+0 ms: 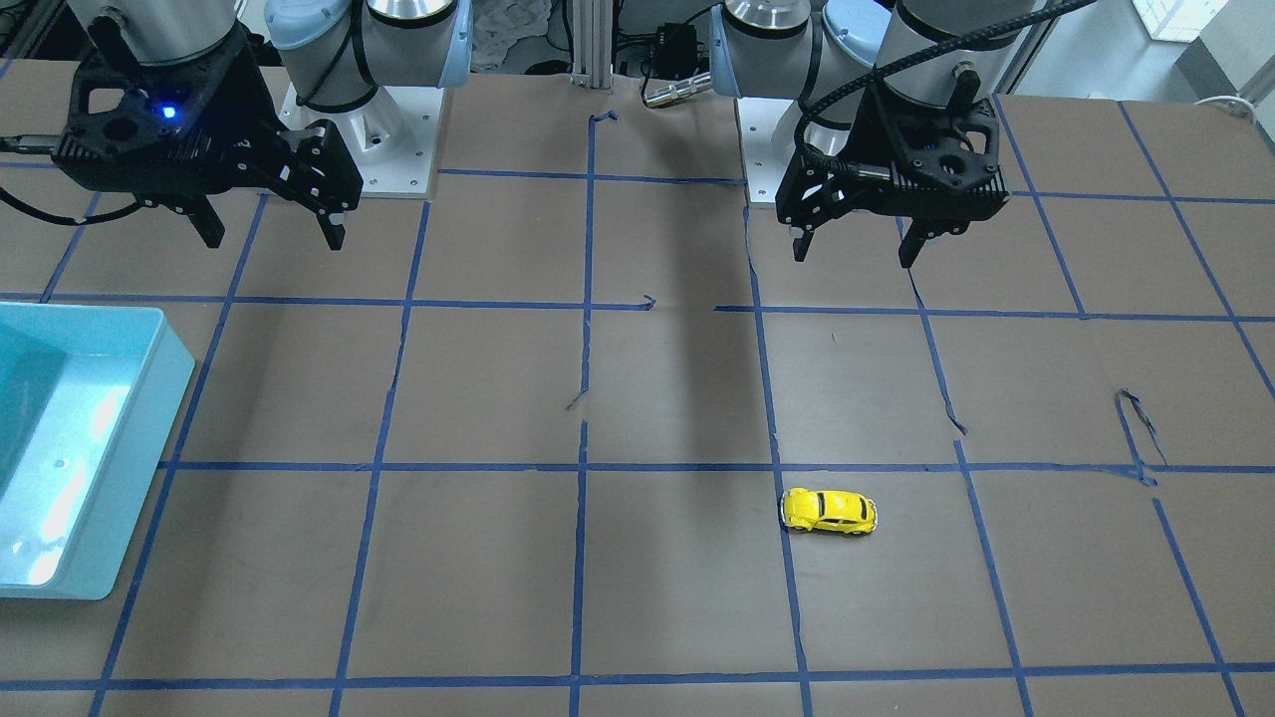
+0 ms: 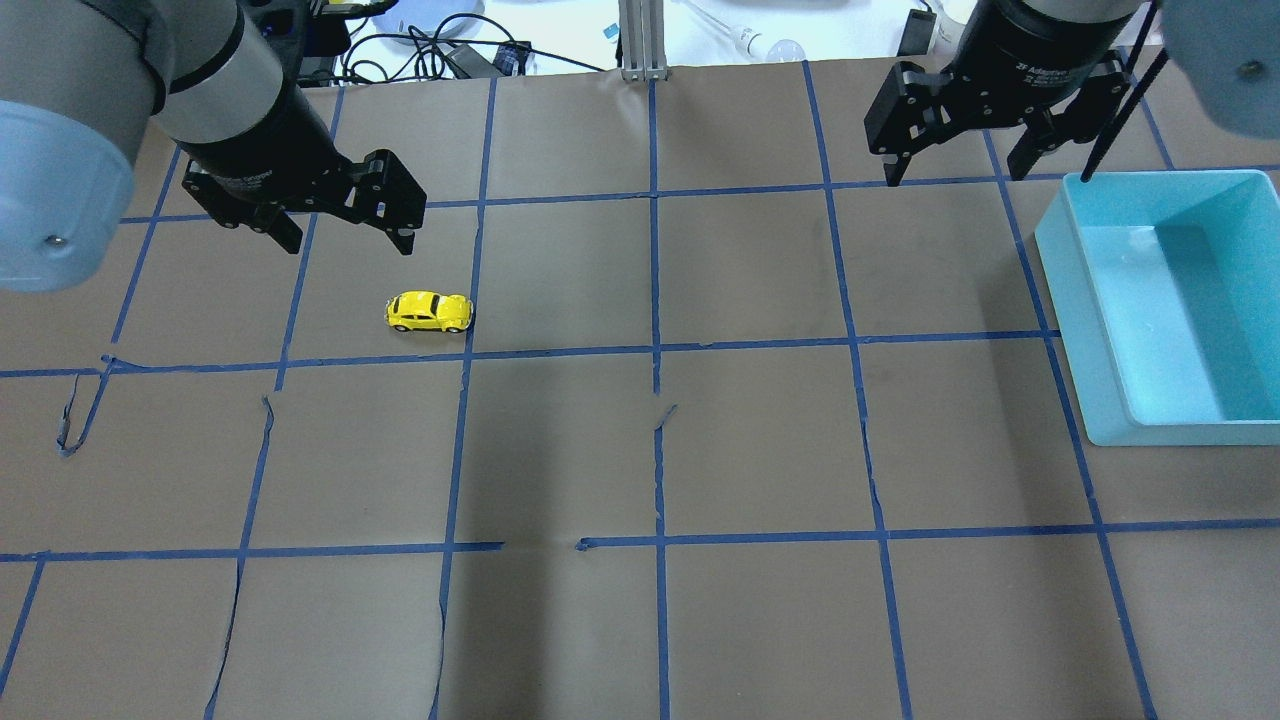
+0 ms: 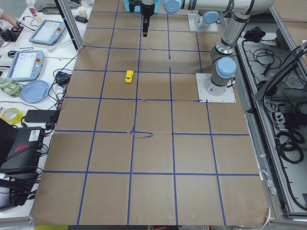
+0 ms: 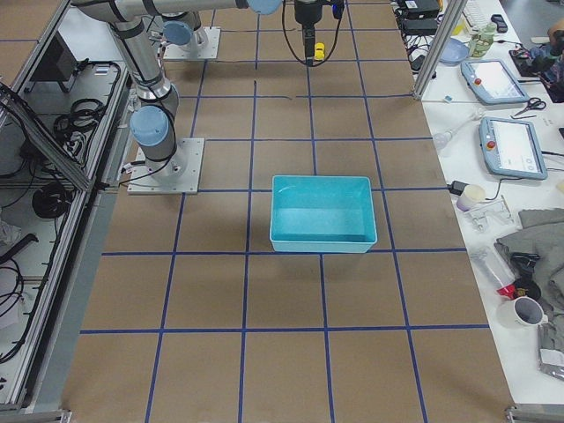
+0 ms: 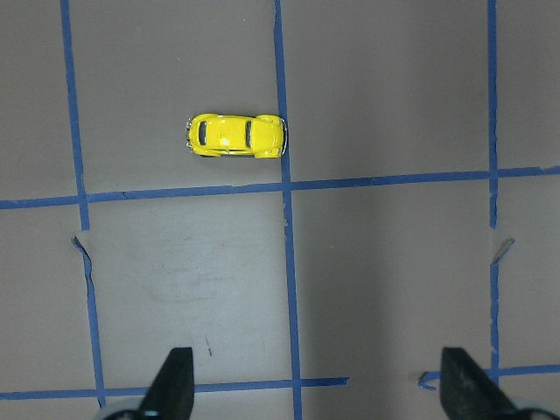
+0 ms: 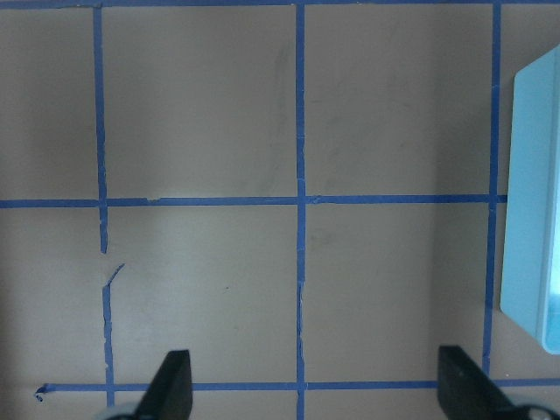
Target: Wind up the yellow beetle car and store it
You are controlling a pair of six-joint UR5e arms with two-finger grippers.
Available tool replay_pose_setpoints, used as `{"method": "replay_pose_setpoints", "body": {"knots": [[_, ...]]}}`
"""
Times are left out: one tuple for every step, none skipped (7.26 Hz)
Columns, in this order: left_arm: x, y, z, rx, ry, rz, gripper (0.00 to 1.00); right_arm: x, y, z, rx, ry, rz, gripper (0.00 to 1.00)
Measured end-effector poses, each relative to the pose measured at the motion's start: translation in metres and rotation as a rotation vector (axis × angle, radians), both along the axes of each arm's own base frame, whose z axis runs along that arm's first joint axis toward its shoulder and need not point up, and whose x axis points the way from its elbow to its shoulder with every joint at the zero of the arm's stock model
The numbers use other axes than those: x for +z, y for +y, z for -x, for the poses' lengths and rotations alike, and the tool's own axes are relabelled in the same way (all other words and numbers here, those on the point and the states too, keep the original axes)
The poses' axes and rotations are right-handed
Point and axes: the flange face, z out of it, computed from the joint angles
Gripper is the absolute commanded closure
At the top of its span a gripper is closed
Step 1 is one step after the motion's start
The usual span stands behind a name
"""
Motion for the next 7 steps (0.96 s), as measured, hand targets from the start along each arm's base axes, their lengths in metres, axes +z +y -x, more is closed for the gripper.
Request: {"method": "replay_pose_setpoints", "body": {"knots": [[0.0,0.0002,0.0003,-0.001,0.001,0.004,0.0,0.0022,-0.0038,0.0001,0.0,0.001,-0.007,0.0],[0.0002,0.0001,0.0008,-0.001,0.002,0.005,0.0,0.0025,-0.0063,0.0003,0.0,0.005,-0.011,0.0],[0.0003,-0.0003,0.0008,0.0,0.001,0.006,0.0,0.0021,-0.0072,0.0004,0.0,0.008,-0.014,0.0],[0.0002,-0.0004,0.0001,0.0,-0.004,0.005,0.0,0.0019,-0.0071,0.0002,0.0,0.009,-0.015,0.0],[0.0009,-0.0006,-0.0002,-0.001,-0.004,0.006,0.0,0.0017,-0.007,0.0001,0.001,0.009,-0.015,0.0],[0.0014,-0.0009,-0.0001,-0.002,-0.002,0.007,0.0,0.0014,-0.007,0.0002,0.001,0.009,-0.015,0.0],[0.0019,-0.001,-0.0002,-0.002,-0.003,0.008,0.0,0.001,-0.0072,0.0003,0.0,0.009,-0.015,0.0]]}}
